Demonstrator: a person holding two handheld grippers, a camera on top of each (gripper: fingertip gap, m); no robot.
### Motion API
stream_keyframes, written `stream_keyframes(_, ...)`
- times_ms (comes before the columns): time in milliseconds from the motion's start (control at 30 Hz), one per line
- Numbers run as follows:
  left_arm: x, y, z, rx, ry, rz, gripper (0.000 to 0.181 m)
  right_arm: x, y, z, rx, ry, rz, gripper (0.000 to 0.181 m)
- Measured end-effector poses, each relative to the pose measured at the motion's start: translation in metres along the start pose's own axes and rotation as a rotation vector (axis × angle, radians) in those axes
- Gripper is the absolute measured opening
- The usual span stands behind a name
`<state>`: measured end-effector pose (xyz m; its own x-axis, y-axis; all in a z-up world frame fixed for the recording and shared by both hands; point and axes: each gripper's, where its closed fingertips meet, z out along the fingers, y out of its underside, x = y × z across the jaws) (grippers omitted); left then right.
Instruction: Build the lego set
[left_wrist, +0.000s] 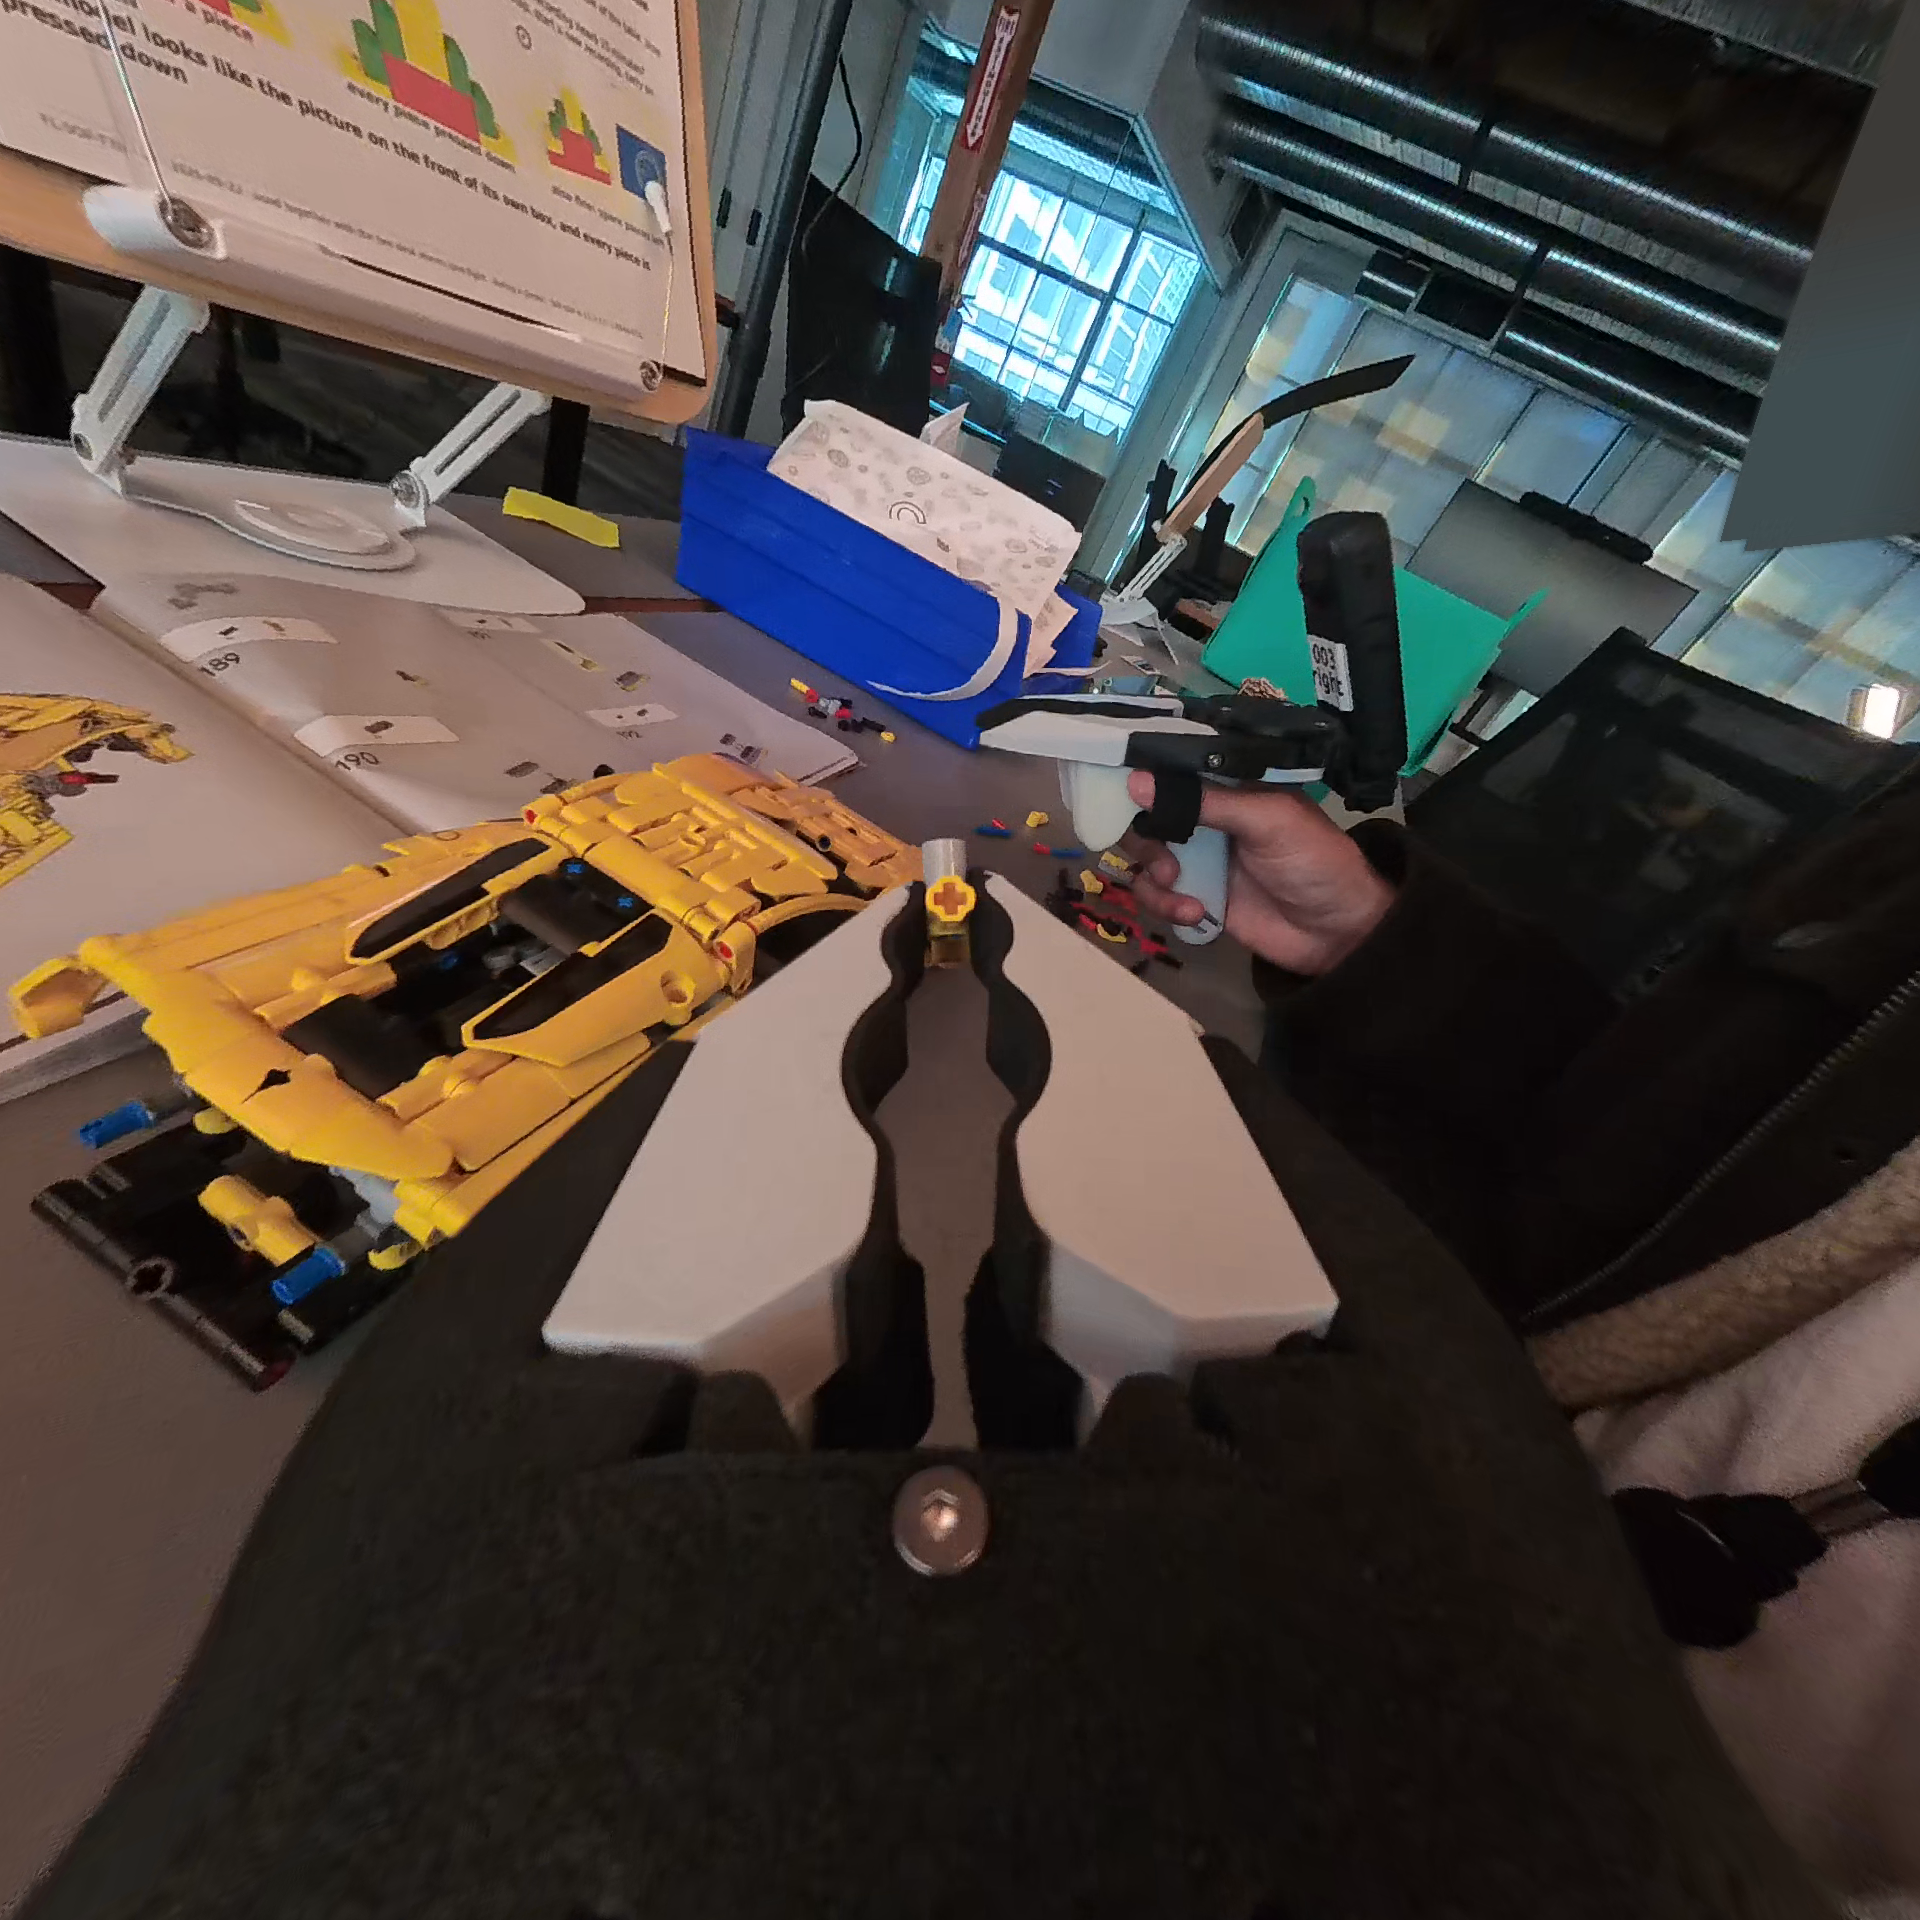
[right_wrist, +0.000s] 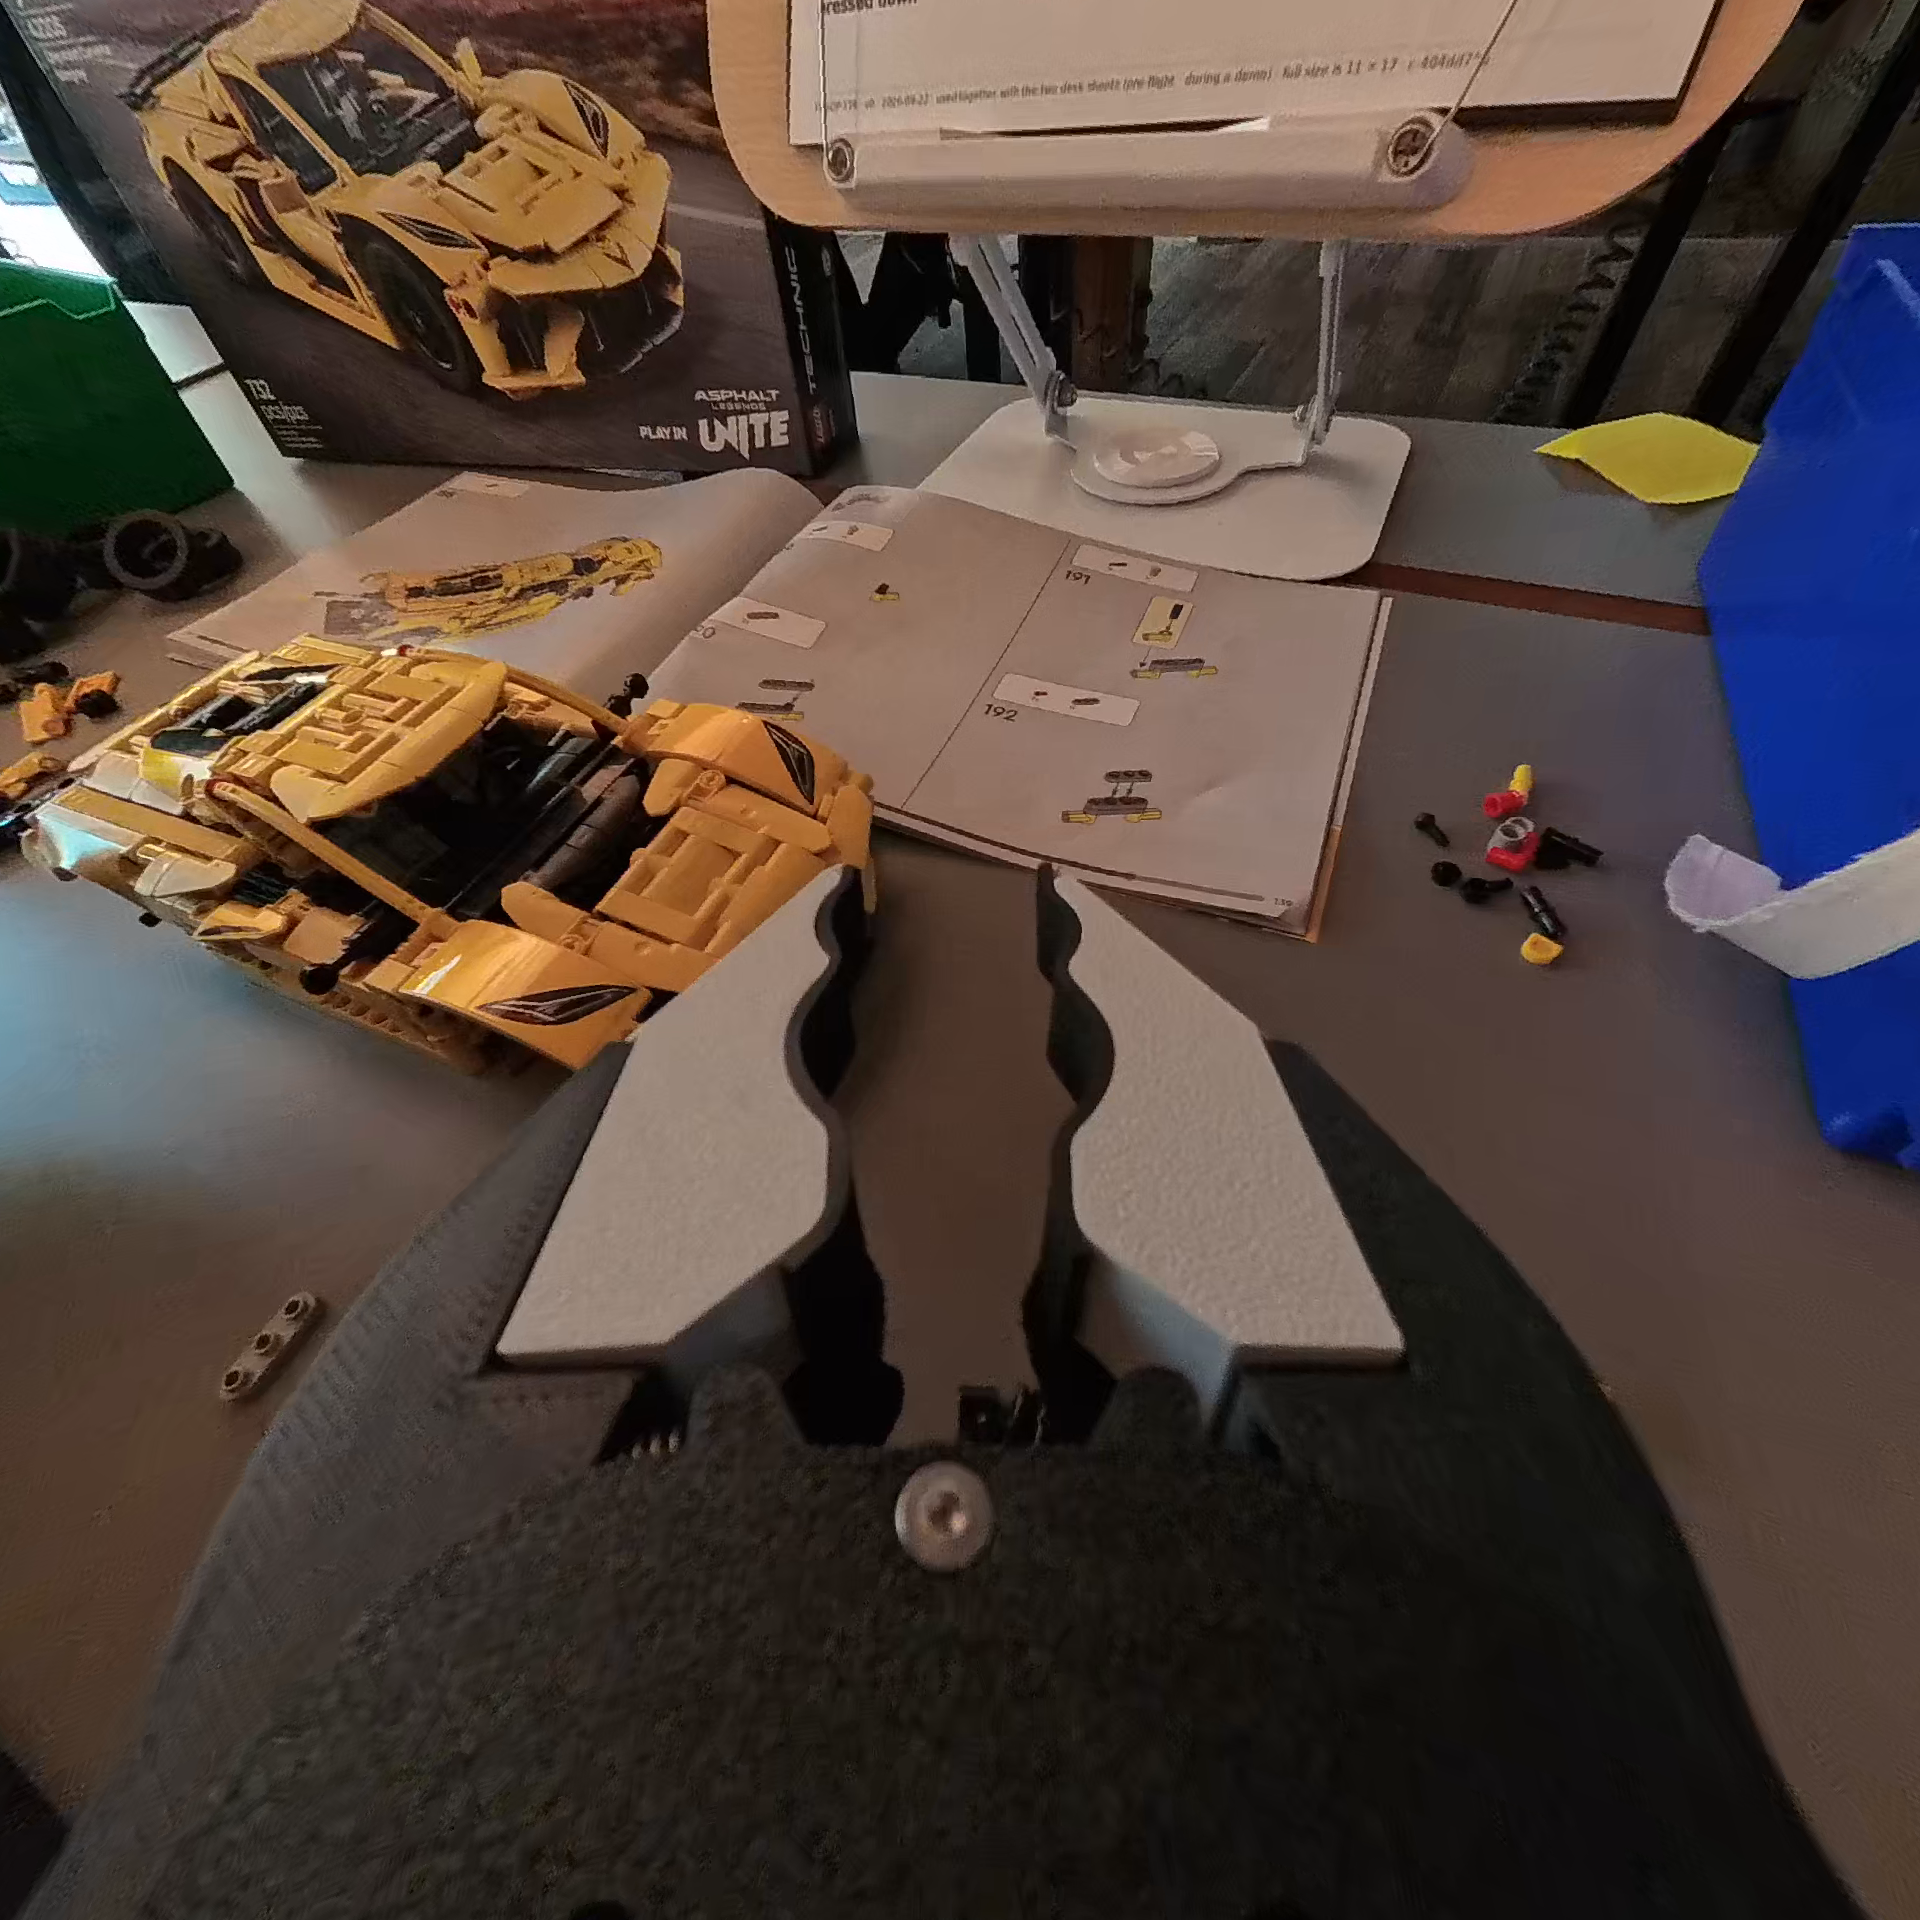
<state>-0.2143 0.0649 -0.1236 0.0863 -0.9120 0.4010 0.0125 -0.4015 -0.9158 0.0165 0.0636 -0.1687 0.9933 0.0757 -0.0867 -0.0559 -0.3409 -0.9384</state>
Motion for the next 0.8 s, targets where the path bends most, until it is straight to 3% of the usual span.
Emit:
stream_keyframes(133,0.001,0.003,0.000,-0.017,0.001,-0.002,0.007,-0.020,0.012,0.005,-0.088,-0.104,0.018,0.032)
stream_keyframes(300,0.001,0.008,0.000,-0.037,-0.023,0.031,0.007,-0.106,0.054,-0.019,-0.368,-0.442,0.010,0.031)
stream_keyframes(500,0.004,0.010,0.001,-0.049,-0.013,0.034,0.007,-0.155,0.103,-0.041,-0.595,-0.450,-0.137,0.028)
stream_keyframes(800,0.011,0.010,-0.002,-0.038,0.018,0.008,0.007,-0.159,0.106,-0.024,-0.527,-0.367,-0.409,0.011)
